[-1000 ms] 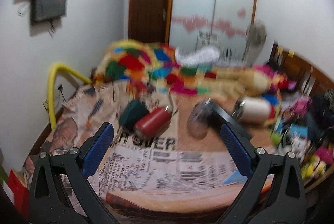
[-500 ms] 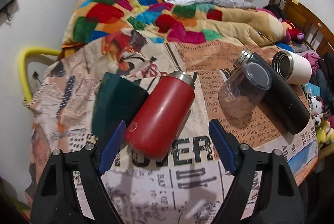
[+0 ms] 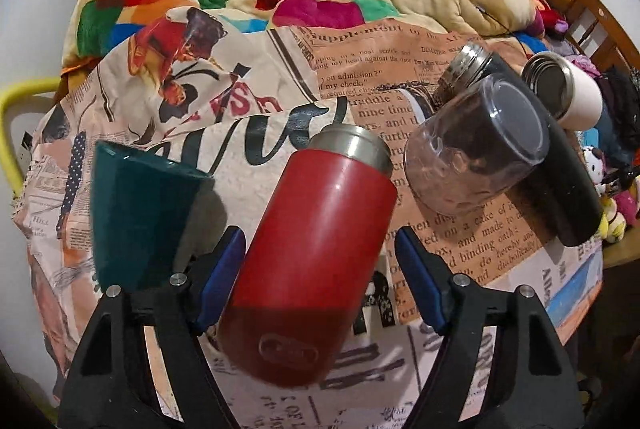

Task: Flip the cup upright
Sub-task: 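Move the left tool down toward the lying red thermos bottle, then close the left gripper around the red thermos body and lift it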

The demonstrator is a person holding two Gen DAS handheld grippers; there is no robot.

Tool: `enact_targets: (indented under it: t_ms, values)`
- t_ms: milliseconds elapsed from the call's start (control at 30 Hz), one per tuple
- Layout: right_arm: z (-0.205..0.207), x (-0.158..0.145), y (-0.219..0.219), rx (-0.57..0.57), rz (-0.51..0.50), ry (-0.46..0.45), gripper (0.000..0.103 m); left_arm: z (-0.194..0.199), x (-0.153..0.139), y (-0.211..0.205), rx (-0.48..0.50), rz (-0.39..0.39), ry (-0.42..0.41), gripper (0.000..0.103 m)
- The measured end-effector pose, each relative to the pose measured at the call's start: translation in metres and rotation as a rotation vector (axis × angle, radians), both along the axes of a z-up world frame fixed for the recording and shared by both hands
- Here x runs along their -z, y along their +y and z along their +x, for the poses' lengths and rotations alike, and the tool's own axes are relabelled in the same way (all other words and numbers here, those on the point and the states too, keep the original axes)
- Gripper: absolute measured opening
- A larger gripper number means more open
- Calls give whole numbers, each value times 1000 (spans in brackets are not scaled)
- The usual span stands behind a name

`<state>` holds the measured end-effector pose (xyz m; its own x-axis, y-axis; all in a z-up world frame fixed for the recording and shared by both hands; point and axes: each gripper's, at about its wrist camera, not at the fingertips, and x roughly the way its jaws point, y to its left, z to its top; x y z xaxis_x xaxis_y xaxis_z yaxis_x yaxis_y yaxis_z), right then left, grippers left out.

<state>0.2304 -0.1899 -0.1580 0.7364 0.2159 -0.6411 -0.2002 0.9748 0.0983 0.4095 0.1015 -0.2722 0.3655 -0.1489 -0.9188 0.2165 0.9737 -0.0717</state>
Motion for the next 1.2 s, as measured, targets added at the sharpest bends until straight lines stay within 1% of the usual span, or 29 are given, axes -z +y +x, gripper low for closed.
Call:
enact_targets:
  t_ms: [133, 167, 233, 300, 400, 467, 633, 800, 933, 1067, 1200]
  values:
    - [0, 1, 0, -1, 5, 5, 103, 3, 10, -1, -11, 23, 8, 75]
    - [1, 0, 0, 0, 4, 3, 103, 3, 12, 1, -18, 19, 14, 69]
    - [0, 0, 0, -3, 4, 0, 103, 2, 15, 2, -26, 8, 23, 63]
    - [-2, -1, 1, -3, 2, -2, 103, -4, 14, 3, -33, -6, 8, 62]
    - [-3, -3, 1, -5, 6, -4, 103, -17, 12, -6, -31, 49, -37, 62]
    - [-5, -4, 1, -7, 8, -7, 103, -26, 7, -11, -29, 57, -61, 62]
    - [-11, -9, 0, -13, 6, -21, 103, -55, -22, -19, -20, 48, -128, 62]
    - [-19, -16, -1, -15, 12, -43, 103, -86, -65, -34, 18, 36, -205, 62]
    - [-27, -23, -3, -16, 18, -62, 103, -108, -93, -54, 51, 18, -257, 62]
    - [-34, -28, -7, -16, 23, -78, 103, -127, -108, -79, 93, -2, -292, 62]
    - [-39, -30, -13, -15, 24, -86, 103, -143, -106, -105, 134, -25, -284, 62]
